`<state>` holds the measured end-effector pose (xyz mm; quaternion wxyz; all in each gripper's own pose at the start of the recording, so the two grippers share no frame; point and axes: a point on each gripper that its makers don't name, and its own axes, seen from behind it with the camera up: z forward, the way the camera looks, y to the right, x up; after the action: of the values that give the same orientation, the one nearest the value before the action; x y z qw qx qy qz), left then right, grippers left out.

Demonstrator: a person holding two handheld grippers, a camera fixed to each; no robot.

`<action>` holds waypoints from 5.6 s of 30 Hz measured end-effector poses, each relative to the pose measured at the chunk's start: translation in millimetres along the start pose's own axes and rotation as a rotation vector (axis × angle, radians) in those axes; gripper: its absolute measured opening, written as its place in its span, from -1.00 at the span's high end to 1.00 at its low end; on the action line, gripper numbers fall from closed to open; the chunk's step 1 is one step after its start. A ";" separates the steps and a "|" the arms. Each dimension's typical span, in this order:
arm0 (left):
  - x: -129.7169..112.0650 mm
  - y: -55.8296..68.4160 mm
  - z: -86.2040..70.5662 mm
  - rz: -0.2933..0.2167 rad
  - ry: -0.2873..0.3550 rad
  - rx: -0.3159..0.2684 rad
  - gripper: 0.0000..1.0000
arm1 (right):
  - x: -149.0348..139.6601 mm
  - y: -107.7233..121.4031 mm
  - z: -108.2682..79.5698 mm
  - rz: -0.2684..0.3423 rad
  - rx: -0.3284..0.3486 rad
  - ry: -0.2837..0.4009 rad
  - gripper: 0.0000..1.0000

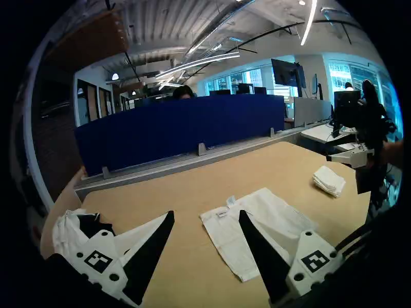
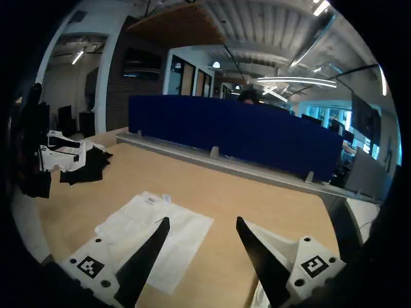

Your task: Fold towel

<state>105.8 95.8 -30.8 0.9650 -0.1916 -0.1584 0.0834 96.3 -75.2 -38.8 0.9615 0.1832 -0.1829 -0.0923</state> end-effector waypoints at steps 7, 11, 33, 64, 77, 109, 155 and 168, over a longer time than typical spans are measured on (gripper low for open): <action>-12.2 9.4 3.9 0.015 -0.037 -0.031 -0.87 | -12.6 -11.9 2.0 -0.018 0.044 -0.040 -1.00; -21.8 14.9 6.7 0.027 -0.058 -0.048 -0.87 | -21.9 -16.4 3.8 -0.031 0.053 -0.059 -1.00; -112.8 56.5 21.3 0.065 -0.210 -0.149 -0.87 | -111.7 -40.8 15.6 -0.048 0.099 -0.193 -1.00; -208.5 87.6 41.0 0.069 -0.434 -0.264 -0.87 | -194.6 -64.3 24.5 -0.056 0.148 -0.360 -0.99; -224.0 91.8 39.6 0.048 -0.496 -0.286 -0.86 | -214.4 -71.2 24.2 -0.042 0.165 -0.413 -0.75; -227.7 94.6 38.6 0.091 -0.549 -0.279 0.28 | -227.1 -81.2 23.2 -0.001 0.182 -0.458 -0.05; -221.2 93.5 35.7 0.021 -0.552 -0.242 0.86 | -223.1 -74.4 16.7 0.006 0.180 -0.458 0.66; -195.3 90.0 14.7 -0.048 -0.523 -0.221 0.87 | -195.0 -74.7 -4.6 -0.017 0.198 -0.437 0.66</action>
<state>-91.0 139.7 -107.0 0.8663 -0.2636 -0.4148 0.0894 -88.8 -94.5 -133.6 0.8755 0.2538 -0.3933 -0.1197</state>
